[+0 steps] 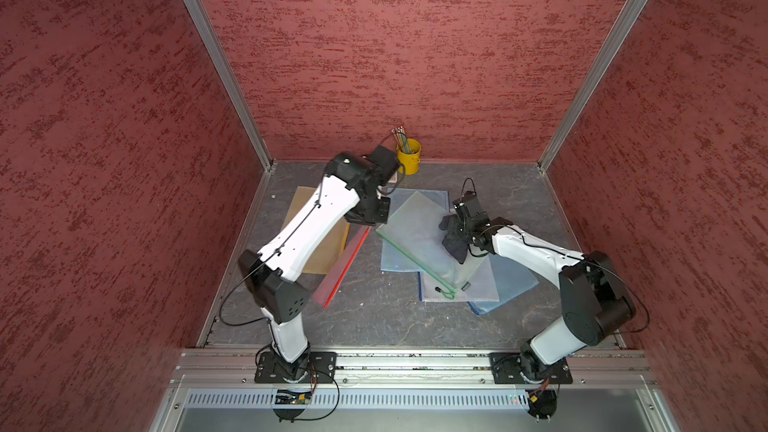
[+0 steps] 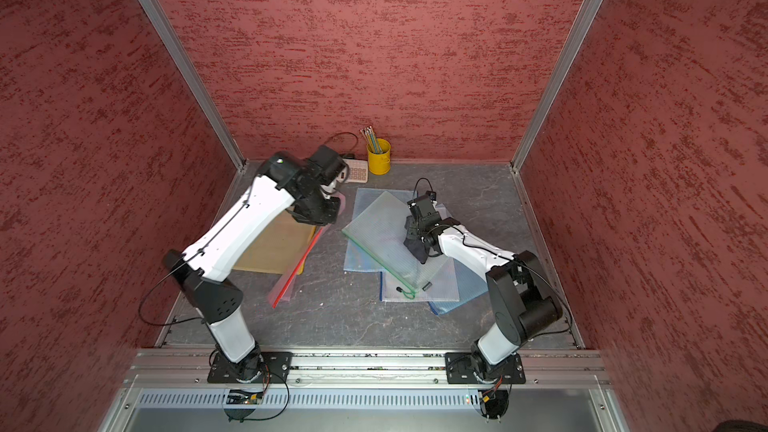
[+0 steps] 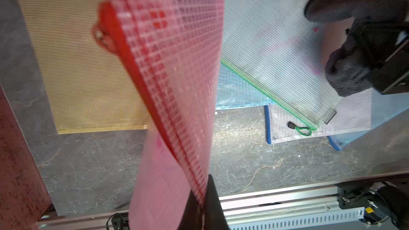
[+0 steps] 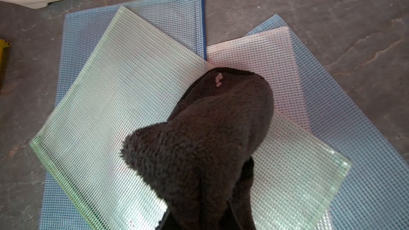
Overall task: Wipe the document bag
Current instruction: Adjust the document bag at the center of the board.
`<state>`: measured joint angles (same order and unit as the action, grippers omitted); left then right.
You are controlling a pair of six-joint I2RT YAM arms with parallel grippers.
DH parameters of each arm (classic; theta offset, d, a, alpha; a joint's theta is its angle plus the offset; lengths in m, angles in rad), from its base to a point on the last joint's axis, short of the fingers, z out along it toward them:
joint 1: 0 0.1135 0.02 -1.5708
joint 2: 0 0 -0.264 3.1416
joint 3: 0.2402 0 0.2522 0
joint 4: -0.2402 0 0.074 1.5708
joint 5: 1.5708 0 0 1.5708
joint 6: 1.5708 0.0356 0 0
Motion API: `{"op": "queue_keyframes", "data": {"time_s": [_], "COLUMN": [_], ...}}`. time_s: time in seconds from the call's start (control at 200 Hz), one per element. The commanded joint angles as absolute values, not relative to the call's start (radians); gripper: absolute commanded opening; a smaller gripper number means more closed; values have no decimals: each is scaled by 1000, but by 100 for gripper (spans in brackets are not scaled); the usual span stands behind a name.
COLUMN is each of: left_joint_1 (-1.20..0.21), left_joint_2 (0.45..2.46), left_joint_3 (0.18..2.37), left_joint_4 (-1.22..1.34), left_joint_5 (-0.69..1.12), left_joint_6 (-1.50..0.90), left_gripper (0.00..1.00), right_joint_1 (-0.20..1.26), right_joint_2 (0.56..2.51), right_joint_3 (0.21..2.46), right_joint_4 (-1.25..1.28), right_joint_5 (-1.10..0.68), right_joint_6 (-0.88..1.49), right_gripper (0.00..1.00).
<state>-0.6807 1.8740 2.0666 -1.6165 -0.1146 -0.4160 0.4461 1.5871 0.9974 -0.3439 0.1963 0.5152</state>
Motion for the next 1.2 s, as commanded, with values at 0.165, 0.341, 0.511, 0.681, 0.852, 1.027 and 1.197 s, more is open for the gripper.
{"op": "queue_keyframes", "data": {"time_s": [0.165,0.341,0.511,0.681,0.852,1.027,1.197], "left_joint_1": [-830,-825,-784,-615,-391,-308,-278], "left_joint_2": [2099,2116,2097,1956,1845,1918,1993], "left_joint_3": [2121,2055,2012,1805,1499,1459,1432], "left_joint_4": [-1487,-1190,-1084,-962,-733,-692,-635], "left_joint_5": [-7,218,259,289,432,465,492], "left_joint_6": [-586,-658,-618,-515,-450,-319,-284], "left_gripper": [3,30,69,81,83,86,88], "right_joint_1": [363,356,357,363,452,572,656], "right_joint_2": [1459,1406,1398,1411,1448,1560,1686], "right_joint_3": [914,901,939,1021,1129,1210,1236], "right_joint_4": [-292,-303,-340,-401,-466,-467,-425], "right_joint_5": [167,171,182,179,229,235,197], "right_joint_6": [512,505,474,426,411,457,507], "right_gripper": [0,0,0,0,0,0,0]}}
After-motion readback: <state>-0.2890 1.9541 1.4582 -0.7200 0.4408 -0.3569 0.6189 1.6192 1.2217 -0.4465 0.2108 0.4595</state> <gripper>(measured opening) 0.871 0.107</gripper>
